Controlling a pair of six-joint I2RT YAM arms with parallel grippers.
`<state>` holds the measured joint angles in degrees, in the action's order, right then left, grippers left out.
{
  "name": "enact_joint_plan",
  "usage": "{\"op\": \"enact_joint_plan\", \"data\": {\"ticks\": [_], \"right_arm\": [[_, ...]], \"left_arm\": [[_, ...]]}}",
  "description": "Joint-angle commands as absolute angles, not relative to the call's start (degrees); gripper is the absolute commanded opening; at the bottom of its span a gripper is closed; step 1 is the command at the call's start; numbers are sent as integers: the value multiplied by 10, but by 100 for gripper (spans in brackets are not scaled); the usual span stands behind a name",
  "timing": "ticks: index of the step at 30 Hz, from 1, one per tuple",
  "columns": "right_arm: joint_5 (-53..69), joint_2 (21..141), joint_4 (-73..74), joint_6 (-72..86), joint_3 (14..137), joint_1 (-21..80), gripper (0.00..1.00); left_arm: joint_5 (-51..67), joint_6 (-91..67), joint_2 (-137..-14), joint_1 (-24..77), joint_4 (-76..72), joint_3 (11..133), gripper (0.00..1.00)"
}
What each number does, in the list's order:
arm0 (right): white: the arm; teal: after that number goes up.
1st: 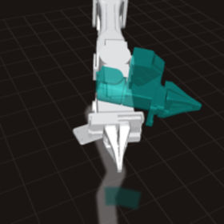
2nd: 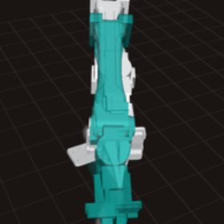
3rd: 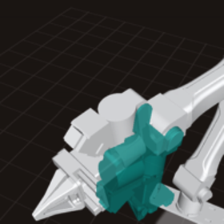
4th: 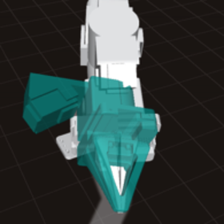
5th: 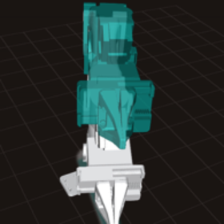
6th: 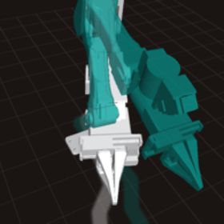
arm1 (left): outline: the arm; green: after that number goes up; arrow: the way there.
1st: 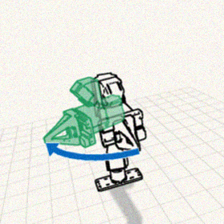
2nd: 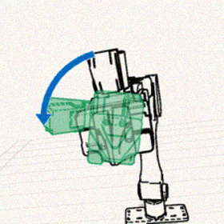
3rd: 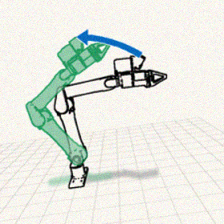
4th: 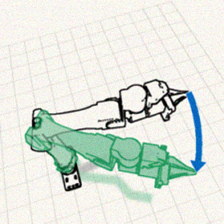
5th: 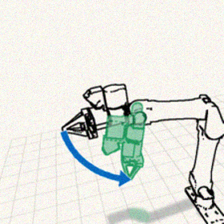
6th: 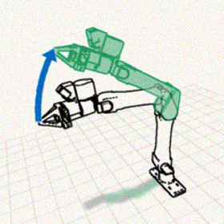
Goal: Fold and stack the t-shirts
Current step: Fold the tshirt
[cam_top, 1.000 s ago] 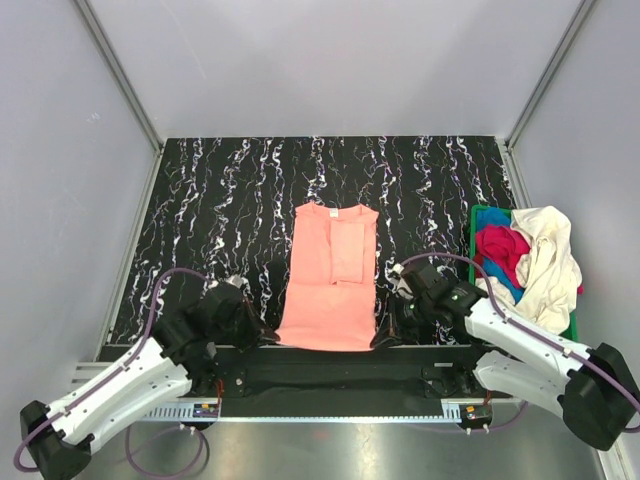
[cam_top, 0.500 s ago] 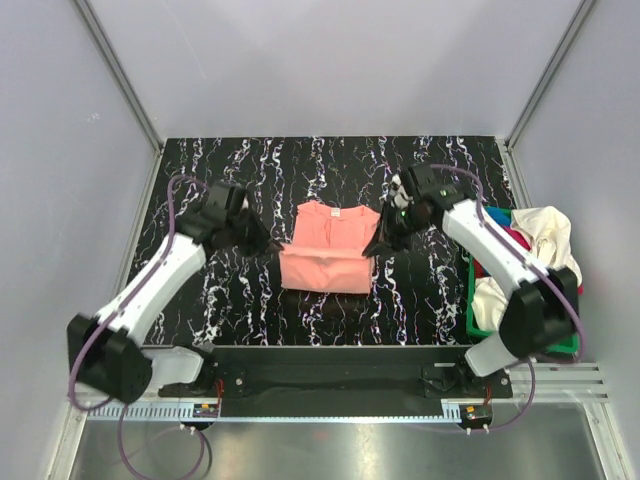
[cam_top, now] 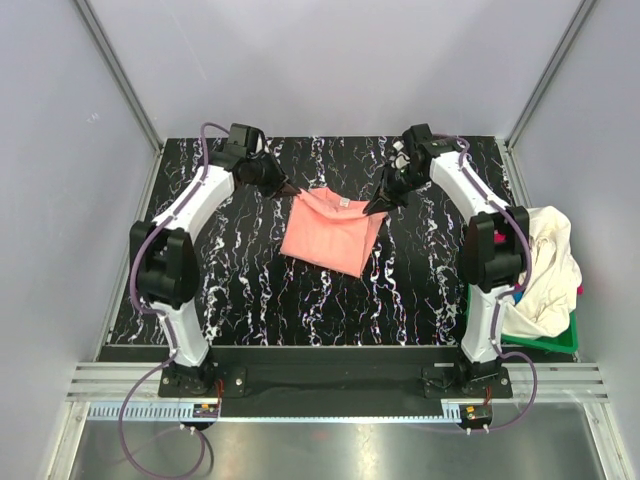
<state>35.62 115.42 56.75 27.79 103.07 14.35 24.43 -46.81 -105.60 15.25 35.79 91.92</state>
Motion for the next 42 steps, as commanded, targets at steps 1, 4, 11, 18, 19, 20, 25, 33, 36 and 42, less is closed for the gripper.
{"op": "enact_joint_plan", "data": {"ticks": [1, 4, 11, 18, 19, 20, 25, 33, 36, 42], "right_arm": [[392, 1193, 565, 272, 1074, 124, 0], [393, 1227, 561, 276, 1094, 116, 0], [380, 1253, 521, 294, 1094, 89, 0], [371, 1287, 459, 318, 1079, 59, 21], [359, 1296, 464, 302, 1086, 48, 21], [332, 1322, 475, 292, 1125, 42, 21], [272, 1344, 574, 217, 1222, 14, 46], [344, 1227, 479, 208, 1015, 30, 78], [346, 1196, 466, 203, 963, 61, 76], [372, 1154, 390, 243, 841, 115, 76]], "left_arm": [[302, -442, -1120, 144, 330, 982, 0], [314, -432, -1185, 142, 325, 1040, 0], [338, -437, -1275, 145, 272, 1136, 0], [324, -453, -1372, 147, 247, 1230, 20], [311, -447, -1370, 146, 243, 1230, 29], [280, -436, -1367, 146, 250, 1234, 44], [192, -311, -1301, 146, 334, 1257, 69], [283, -189, -1229, 141, 301, 1049, 70], [273, -157, -1230, 142, 307, 1017, 70], [256, -99, -1250, 142, 311, 989, 68]]}}
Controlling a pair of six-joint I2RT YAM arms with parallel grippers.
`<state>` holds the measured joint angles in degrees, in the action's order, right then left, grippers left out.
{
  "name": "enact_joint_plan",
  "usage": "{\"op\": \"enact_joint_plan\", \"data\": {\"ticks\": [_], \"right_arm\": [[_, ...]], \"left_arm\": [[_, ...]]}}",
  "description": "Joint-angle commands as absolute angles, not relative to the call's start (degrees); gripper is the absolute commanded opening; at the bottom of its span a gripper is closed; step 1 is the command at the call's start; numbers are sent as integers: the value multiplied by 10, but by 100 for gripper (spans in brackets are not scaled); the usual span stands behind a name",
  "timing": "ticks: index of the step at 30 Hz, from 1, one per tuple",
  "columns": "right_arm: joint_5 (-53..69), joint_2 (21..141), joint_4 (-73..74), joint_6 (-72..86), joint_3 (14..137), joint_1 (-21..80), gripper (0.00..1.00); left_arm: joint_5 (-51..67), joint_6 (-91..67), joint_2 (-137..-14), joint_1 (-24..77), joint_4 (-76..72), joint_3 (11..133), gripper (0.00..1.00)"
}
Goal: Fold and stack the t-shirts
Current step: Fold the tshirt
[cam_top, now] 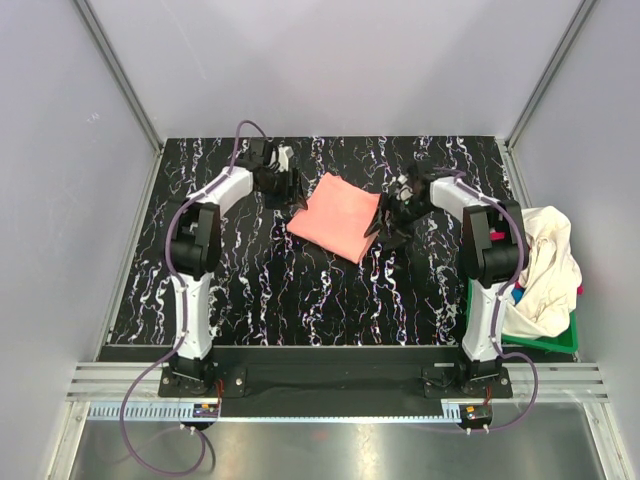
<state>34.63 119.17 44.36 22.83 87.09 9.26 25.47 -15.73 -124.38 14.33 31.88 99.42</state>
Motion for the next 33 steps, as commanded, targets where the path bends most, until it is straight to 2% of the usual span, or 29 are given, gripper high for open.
{"op": "enact_joint_plan", "data": {"ticks": [1, 6, 10, 12, 14, 16, 17, 19, 22, 23, 26, 33], "right_arm": [[374, 1151, 386, 244, 826, 119, 76], [367, 1118, 381, 242, 820, 125, 68], [380, 1101, 369, 264, 853, 125, 47], [380, 1095, 331, 292, 859, 125, 42], [382, 1097, 269, 317, 861, 125, 33], [401, 1123, 222, 361, 871, 125, 26], [410, 1136, 163, 380, 874, 124, 16], [431, 1181, 77, 437, 885, 124, 8], [439, 1226, 6, 480, 889, 119, 7], [439, 1231, -80, 495, 876, 115, 7], [448, 1255, -203, 548, 837, 99, 5], [478, 1302, -280, 557, 803, 58, 3]], "left_arm": [[248, -97, -1251, 142, 311, 983, 68], [232, -116, -1219, 145, 301, 947, 61], [150, -174, -1109, 152, 245, 841, 63], [98, -202, -1067, 164, 236, 824, 64], [84, -208, -1035, 178, 225, 816, 64], [92, -214, -1036, 199, 221, 827, 63], [115, -215, -1047, 206, 206, 831, 63], [164, -233, -1079, 221, 185, 846, 59], [206, -265, -1109, 230, 121, 853, 54], [215, -267, -1126, 235, 106, 856, 53], [229, -272, -1154, 240, 59, 862, 51], [234, -311, -1190, 241, 40, 851, 50]]}}
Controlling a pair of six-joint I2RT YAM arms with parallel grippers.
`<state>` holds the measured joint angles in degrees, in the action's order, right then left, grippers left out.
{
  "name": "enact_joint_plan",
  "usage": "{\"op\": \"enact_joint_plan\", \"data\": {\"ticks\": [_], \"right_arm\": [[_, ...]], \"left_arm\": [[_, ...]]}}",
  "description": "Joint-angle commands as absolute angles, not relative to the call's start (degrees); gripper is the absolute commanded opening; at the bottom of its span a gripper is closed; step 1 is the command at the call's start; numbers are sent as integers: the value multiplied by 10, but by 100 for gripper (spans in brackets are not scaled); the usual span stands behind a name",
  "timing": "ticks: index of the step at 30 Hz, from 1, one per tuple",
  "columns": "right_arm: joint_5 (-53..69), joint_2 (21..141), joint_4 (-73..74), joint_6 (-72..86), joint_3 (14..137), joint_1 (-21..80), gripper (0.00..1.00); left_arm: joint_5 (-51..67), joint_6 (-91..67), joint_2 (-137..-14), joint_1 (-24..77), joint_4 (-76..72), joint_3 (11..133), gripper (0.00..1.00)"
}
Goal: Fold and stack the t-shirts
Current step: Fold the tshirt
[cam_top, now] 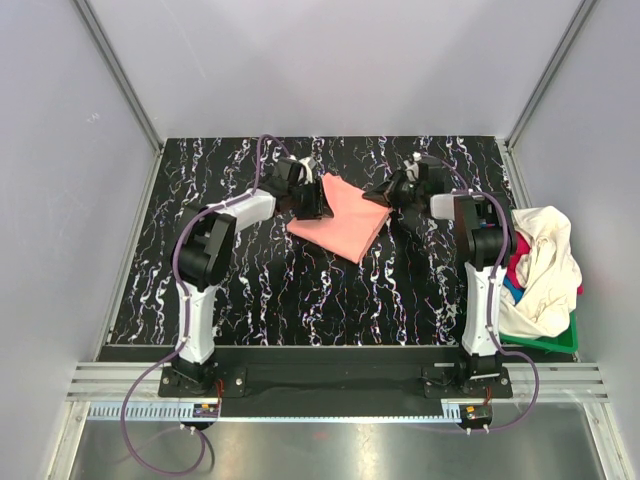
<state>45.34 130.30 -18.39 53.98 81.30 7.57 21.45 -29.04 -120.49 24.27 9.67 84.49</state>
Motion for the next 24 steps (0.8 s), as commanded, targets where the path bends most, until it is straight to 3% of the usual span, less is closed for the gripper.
{"op": "enact_joint_plan", "data": {"ticks": [1, 10, 17, 24], "right_arm": [[479, 1306, -281, 555, 800, 51, 3], [505, 1325, -258, 546, 799, 26, 3], [514, 1237, -75, 455, 844, 27, 5], [535, 1199, -30, 417, 803, 27, 6]], "left_arm": [[233, -312, -1189, 241, 40, 846, 50], [257, -316, -1142, 268, 35, 838, 53], [306, -355, -1173, 329, -13, 844, 51], [309, -366, -1196, 354, -33, 805, 49]]}}
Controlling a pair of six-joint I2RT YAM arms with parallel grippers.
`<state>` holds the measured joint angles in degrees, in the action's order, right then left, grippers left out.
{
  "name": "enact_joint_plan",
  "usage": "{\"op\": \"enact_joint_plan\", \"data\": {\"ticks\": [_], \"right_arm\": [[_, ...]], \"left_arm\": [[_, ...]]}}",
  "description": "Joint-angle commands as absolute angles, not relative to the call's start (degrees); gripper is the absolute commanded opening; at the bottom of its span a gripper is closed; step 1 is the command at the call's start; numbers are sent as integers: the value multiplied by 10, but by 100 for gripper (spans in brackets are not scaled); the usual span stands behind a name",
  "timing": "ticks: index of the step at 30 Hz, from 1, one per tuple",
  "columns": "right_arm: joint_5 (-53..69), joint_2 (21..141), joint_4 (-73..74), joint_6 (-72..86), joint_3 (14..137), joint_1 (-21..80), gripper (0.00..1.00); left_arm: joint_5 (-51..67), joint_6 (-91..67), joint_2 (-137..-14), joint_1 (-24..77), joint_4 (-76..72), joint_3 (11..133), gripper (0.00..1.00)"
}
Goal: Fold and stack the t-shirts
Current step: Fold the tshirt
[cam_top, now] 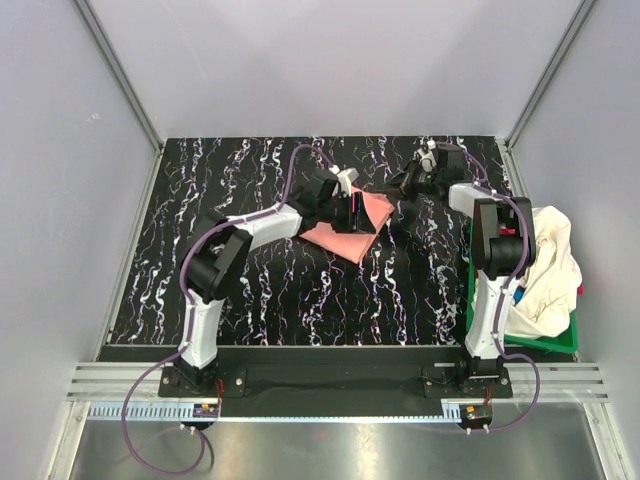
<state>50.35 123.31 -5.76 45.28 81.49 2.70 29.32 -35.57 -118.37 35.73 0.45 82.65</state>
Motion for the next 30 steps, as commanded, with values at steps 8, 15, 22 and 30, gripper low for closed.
{"op": "enact_joint_plan", "data": {"ticks": [8, 15, 22, 30], "right_arm": [[588, 1239, -111, 455, 767, 28, 5], [567, 1284, -130, 462, 781, 26, 5], [540, 1331, -155, 465, 793, 9, 4], [540, 1356, -126, 462, 837, -16, 5]], "left_arm": [[315, -370, -1207, 357, -45, 770, 48], [313, -369, -1214, 369, -44, 765, 47], [313, -374, -1218, 378, -58, 743, 47], [323, -366, -1238, 379, -63, 748, 46]]}}
